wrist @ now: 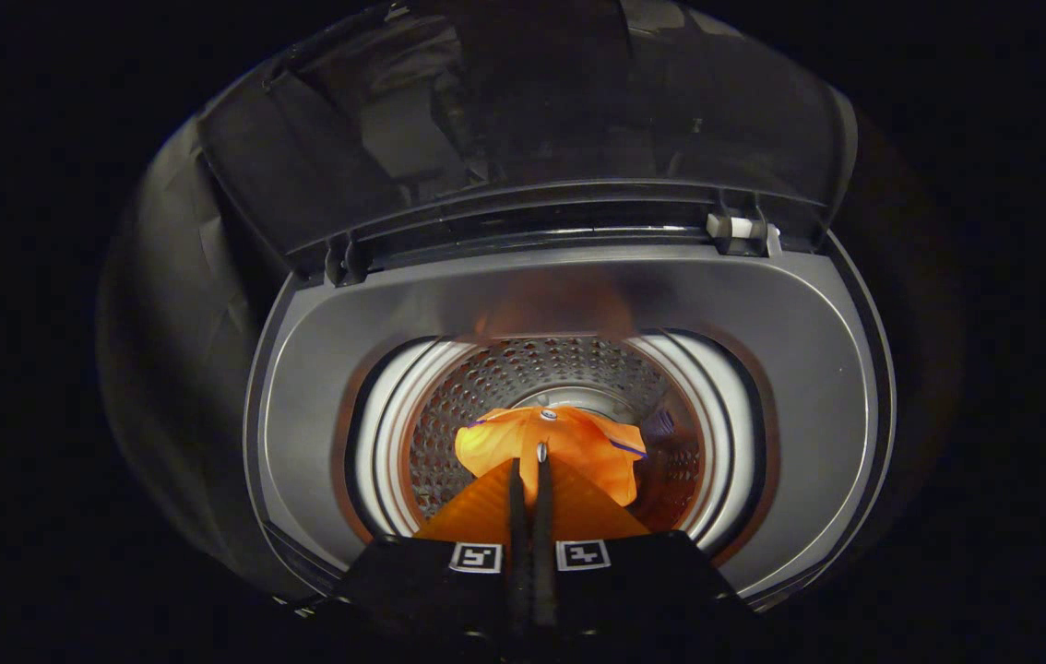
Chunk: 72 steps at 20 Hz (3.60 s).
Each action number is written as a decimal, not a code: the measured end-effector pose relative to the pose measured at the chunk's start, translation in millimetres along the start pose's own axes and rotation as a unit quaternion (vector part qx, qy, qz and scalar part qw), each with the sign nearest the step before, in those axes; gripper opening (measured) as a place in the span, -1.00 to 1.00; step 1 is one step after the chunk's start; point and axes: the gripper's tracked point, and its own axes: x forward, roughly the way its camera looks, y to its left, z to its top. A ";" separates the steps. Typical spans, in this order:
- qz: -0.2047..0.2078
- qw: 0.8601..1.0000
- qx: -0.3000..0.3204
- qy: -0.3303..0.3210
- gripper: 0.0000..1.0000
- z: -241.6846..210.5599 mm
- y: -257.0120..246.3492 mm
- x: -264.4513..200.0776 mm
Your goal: Put the clothes into the washing machine and then close the washing machine lid.
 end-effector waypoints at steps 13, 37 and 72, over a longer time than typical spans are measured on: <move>-0.018 0.999 -0.020 0.020 0.97 -19.2 -13.6 -13.0; 0.049 0.937 -0.002 -0.346 0.96 150.1 -9.5 -293.5; -0.036 0.962 -0.037 -0.268 0.96 324.3 -54.3 -157.8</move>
